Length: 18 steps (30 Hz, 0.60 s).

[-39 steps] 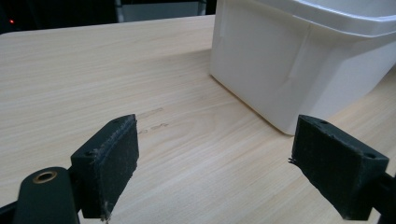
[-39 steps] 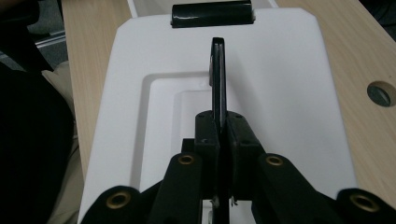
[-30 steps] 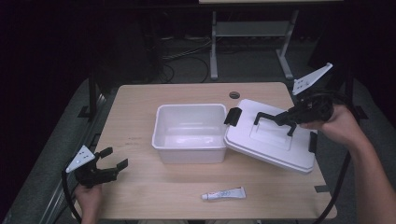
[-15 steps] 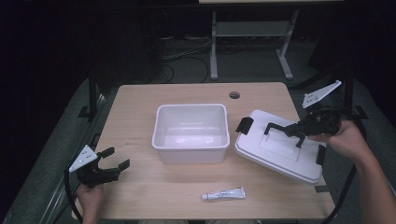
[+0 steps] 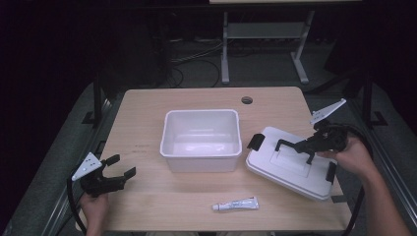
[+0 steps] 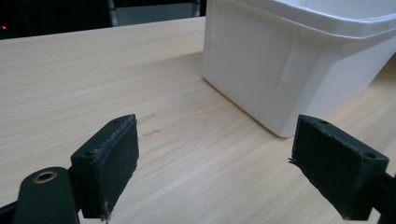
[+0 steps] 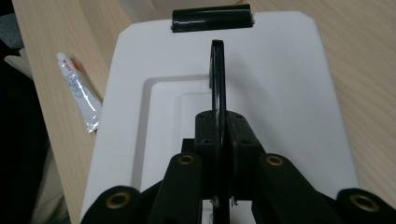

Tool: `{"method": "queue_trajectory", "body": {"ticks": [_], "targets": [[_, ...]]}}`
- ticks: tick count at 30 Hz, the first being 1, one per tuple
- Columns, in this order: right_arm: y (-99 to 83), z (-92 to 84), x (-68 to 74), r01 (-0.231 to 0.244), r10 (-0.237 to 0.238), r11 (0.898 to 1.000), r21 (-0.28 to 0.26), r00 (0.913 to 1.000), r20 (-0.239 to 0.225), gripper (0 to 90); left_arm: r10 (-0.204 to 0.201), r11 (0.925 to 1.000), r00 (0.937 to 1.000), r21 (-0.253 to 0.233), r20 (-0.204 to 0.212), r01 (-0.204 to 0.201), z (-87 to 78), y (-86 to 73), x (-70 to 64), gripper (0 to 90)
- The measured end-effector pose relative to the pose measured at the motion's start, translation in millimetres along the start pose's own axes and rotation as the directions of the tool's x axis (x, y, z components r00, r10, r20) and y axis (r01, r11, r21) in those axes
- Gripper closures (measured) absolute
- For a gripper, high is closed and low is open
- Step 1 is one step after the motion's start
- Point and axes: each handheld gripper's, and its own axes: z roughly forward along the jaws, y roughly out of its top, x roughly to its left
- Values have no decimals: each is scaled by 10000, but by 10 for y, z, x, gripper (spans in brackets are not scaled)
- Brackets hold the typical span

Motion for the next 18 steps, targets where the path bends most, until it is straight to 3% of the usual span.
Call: {"method": "queue_trajectory", "body": {"ticks": [11, 18], "targets": [[-176, 334, -135, -429, 430, 9990, 150, 9990, -127, 838, 14, 10000, 10000, 56, 6, -14, 19, -1, 10, 141], [-239, 437, -179, -662, 663, 9978, 60, 9975, -260, 837, -15, 10000, 10000, 63, 20, 15, 16, -5, 18, 141]]}}
